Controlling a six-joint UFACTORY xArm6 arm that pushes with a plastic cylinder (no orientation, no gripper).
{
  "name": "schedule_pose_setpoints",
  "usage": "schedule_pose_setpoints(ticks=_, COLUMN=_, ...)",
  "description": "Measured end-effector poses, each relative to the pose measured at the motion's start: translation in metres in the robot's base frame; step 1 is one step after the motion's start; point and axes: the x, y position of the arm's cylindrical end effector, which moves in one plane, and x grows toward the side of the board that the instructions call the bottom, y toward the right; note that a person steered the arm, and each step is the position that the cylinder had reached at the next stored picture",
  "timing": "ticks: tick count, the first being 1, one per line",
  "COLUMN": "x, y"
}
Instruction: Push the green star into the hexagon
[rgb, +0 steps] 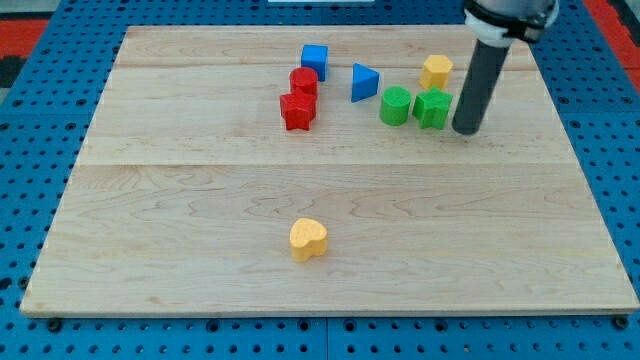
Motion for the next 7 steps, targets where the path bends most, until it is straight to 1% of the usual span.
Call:
schedule_pose_setpoints(ticks=1, x=0.006, y=-0.025)
schedule_pose_setpoints(ticks=2, x=-0.006, y=-0.034)
schedule_pose_setpoints(ticks=3, x=-0.035, y=-0.036)
schedule_pose_setpoints(ticks=6, x=-0.035, y=-0.036)
schedule_pose_setpoints(ticks=7, x=-0.049, y=-0.032)
